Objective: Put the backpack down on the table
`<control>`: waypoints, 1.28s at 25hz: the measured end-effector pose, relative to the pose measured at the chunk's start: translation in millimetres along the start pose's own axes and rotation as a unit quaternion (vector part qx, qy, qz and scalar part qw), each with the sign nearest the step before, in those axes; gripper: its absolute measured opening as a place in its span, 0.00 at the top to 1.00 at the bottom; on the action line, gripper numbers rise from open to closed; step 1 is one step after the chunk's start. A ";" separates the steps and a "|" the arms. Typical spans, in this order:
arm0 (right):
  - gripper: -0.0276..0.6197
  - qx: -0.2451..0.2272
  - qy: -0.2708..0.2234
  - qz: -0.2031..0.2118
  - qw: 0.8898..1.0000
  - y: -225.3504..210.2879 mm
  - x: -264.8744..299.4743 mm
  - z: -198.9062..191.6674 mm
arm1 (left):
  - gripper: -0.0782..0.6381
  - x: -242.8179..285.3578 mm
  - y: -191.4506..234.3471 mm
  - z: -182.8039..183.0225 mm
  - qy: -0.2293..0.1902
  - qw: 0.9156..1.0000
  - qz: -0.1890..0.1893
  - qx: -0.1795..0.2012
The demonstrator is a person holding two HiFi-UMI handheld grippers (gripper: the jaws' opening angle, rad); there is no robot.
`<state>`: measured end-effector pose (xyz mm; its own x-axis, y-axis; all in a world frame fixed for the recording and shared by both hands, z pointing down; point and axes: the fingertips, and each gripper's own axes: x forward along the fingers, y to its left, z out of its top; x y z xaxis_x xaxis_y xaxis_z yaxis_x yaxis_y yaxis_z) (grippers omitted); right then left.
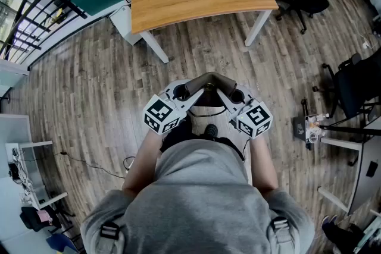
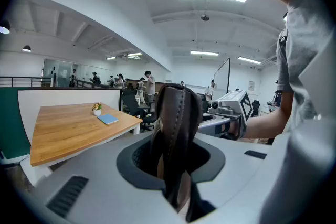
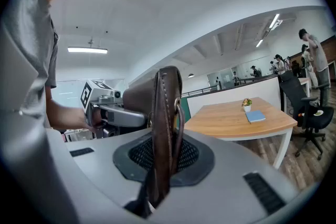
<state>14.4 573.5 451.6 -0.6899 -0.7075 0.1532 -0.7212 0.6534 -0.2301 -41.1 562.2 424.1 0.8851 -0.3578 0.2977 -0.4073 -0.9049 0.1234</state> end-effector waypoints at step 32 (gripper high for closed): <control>0.87 -0.025 -0.008 0.007 1.000 -2.2 -10.1 0.6 | 0.77 3.6 -13.6 1.0 0.003 0.999 0.024 0.027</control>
<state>23.0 579.1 450.0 -0.6987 -0.7024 0.1357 -0.7144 0.6750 -0.1845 -32.1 573.0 422.6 0.8636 -0.3989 0.3083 -0.4355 -0.8983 0.0576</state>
